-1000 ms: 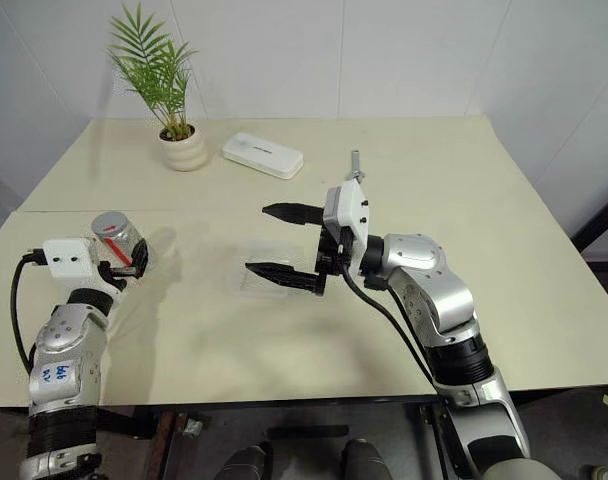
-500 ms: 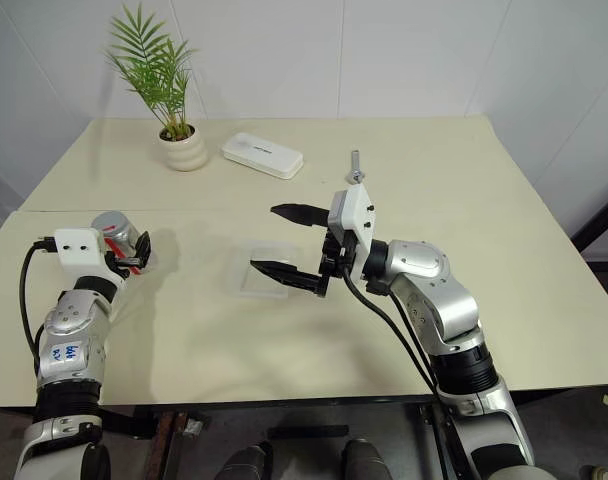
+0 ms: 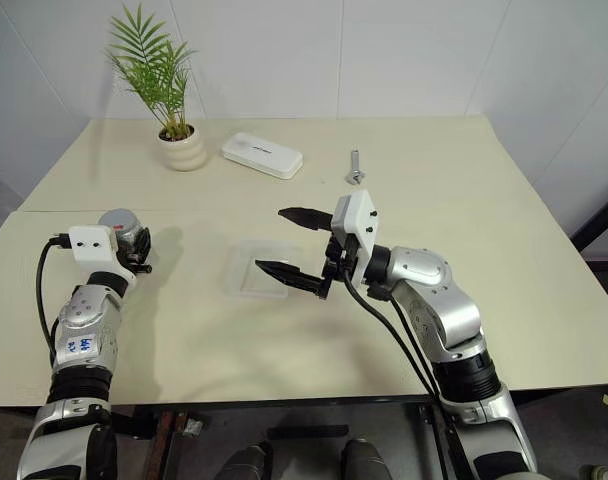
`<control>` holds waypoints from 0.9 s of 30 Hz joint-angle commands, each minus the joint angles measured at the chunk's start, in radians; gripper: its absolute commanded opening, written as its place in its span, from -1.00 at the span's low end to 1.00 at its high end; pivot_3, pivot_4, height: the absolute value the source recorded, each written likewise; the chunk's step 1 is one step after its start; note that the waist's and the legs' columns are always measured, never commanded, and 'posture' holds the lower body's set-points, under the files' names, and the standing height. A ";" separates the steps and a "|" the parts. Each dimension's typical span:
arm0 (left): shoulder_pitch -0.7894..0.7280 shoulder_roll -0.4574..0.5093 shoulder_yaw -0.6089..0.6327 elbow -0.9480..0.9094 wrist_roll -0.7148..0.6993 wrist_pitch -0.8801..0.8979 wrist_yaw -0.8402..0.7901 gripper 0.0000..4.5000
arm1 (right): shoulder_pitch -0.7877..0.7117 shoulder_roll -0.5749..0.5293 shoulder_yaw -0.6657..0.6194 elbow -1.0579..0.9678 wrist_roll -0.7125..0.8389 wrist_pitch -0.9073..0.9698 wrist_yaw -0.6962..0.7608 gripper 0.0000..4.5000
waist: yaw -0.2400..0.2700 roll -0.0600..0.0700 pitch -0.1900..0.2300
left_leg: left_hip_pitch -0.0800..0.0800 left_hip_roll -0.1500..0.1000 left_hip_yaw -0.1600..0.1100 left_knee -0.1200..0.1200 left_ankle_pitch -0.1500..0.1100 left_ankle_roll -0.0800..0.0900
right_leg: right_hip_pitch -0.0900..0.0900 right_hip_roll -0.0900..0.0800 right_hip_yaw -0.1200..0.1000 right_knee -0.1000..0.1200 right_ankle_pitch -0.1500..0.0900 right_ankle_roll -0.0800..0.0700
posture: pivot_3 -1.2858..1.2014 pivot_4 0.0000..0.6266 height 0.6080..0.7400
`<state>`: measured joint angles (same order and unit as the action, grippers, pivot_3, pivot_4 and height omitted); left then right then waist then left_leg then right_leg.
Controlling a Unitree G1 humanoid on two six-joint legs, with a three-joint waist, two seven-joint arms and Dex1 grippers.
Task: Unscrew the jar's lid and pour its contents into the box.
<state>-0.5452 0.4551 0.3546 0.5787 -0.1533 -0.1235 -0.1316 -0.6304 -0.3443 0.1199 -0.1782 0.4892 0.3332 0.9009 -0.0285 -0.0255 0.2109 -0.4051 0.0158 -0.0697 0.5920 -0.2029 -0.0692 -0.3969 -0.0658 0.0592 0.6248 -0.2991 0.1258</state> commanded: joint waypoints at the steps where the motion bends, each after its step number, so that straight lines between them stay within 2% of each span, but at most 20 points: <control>1: 0.001 0.010 0.012 -0.048 -0.023 -0.008 -0.013 -0.14 | 0.003 -0.005 -0.020 -0.030 0.001 -0.011 -0.009 1.00 | 0.000 0.000 0.000 | 0.000 0.000 0.000 0.000 0.000 0.000 | 0.000 0.000 0.000 0.000 0.000 0.000 | 0.03 -0.52 1.00; 2: 0.006 0.009 0.014 -0.069 -0.037 0.002 -0.024 -0.14 | 0.003 -0.005 -0.021 -0.029 0.000 -0.012 -0.011 1.00 | 0.000 0.000 0.000 | 0.000 0.000 0.000 0.000 0.000 0.000 | 0.000 0.000 0.000 0.000 0.000 0.000 | 0.03 -0.52 1.00; 6: 0.062 0.064 0.000 -0.348 -0.120 0.164 -0.136 -0.14 | 0.000 -0.005 -0.050 -0.043 0.030 0.022 -0.034 1.00 | -0.001 0.000 0.000 | -0.001 0.001 0.000 0.000 0.000 0.000 | 0.000 0.000 0.000 0.000 0.000 0.000 | 0.03 -0.52 1.00; 9: 0.079 0.171 -0.024 -0.604 -0.280 0.422 -0.292 -0.14 | -0.041 -0.019 -0.061 -0.086 0.089 0.119 -0.047 1.00 | -0.002 -0.001 0.001 | -0.001 0.001 0.000 0.000 0.000 -0.001 | -0.001 0.001 0.000 0.000 0.000 -0.001 | 0.03 -0.52 1.00; 12: 0.077 0.233 -0.078 -0.749 -0.424 0.607 -0.424 -0.14 | -0.109 -0.009 -0.056 -0.090 0.127 0.198 -0.064 1.00 | -0.004 0.000 0.001 | -0.001 0.002 0.000 0.000 -0.001 -0.001 | -0.001 0.001 0.000 0.001 -0.001 -0.002 | 0.03 -0.52 1.00; 16: 0.063 0.239 -0.115 -0.809 -0.514 0.742 -0.479 -0.14 | -0.171 0.003 -0.040 -0.081 0.132 0.263 -0.090 1.00 | -0.003 0.002 0.001 | 0.000 0.002 0.000 0.000 -0.001 -0.001 | -0.001 0.002 0.000 0.001 -0.002 -0.003 | 0.03 -0.52 1.00; 20: 0.026 0.202 -0.237 -0.804 -0.482 0.747 -0.544 -0.14 | -0.256 0.079 -0.009 -0.025 0.123 0.291 -0.126 1.00 | -0.009 0.002 0.001 | 0.000 0.003 0.000 -0.001 -0.001 -0.001 | -0.001 0.003 0.001 0.001 -0.002 -0.004 | 0.03 -0.52 1.00; 27: -0.002 0.158 -0.307 -0.811 -0.453 0.736 -0.584 -0.14 | -0.261 0.109 0.038 0.026 0.068 0.298 -0.138 1.00 | -0.004 0.002 0.001 | -0.002 0.003 0.000 -0.002 -0.001 -0.001 | -0.005 0.003 0.001 0.001 -0.002 -0.004 | 0.03 -0.52 1.00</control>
<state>-0.5271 0.6172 0.0468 -0.1955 -0.6145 0.6307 -0.7030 -0.8867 -0.2446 0.1567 -0.1347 0.5590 0.6349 0.7697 -0.0326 -0.0237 0.2119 -0.4077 0.0185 -0.0695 0.5902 -0.2039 -0.0704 -0.4021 -0.0628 0.0600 0.6259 -0.3015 0.1217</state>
